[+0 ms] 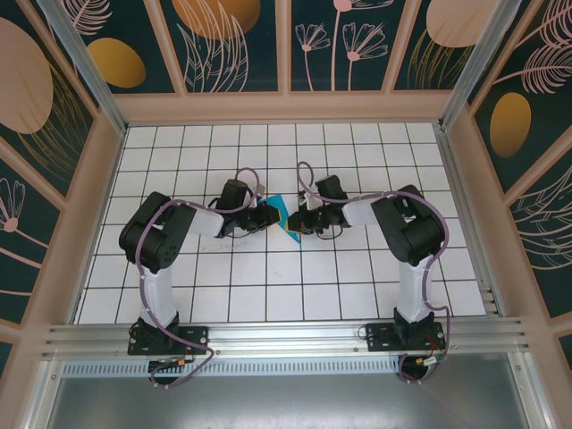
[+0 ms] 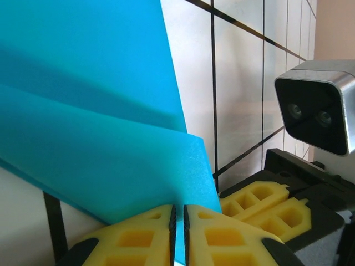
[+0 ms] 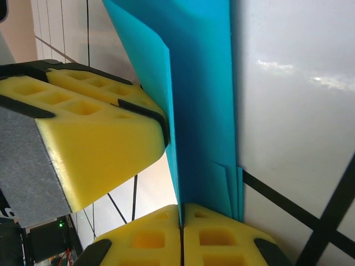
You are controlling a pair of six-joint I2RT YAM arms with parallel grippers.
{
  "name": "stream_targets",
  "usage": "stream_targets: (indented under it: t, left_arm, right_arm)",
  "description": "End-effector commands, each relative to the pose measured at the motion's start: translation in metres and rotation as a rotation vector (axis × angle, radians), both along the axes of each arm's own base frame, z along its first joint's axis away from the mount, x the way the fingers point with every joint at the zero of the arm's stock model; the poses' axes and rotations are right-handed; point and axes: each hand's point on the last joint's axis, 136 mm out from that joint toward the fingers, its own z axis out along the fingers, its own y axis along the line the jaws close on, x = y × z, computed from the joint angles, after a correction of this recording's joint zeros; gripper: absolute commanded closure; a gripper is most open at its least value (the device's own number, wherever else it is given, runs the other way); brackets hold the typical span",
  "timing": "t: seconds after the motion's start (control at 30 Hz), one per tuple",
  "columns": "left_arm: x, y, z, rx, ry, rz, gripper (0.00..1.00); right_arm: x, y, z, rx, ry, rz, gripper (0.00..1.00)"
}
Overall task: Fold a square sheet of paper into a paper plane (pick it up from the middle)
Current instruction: Fold the wing for the fifth time at the center of the table.
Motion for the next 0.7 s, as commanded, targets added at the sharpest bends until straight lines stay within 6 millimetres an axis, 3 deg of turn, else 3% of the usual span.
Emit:
stream_targets:
  t: [0.0,0.3,0.67]
  left_arm:
    - [-0.008,0.025,-0.057,0.195,0.109,0.067,0.84]
    - [-0.011,0.026,-0.068,0.214,0.14,0.065,0.84]
    - [-0.011,0.029,-0.07,0.233,0.146,0.069,0.84]
  right_arm:
    - [-0.006,-0.002,-0.002,-0.025,0.039,-0.001,0.87]
    - [-0.021,-0.009,0.01,-0.016,0.05,-0.006,0.84]
    - [-0.034,-0.02,-0.01,-0.064,0.102,-0.039,0.92]
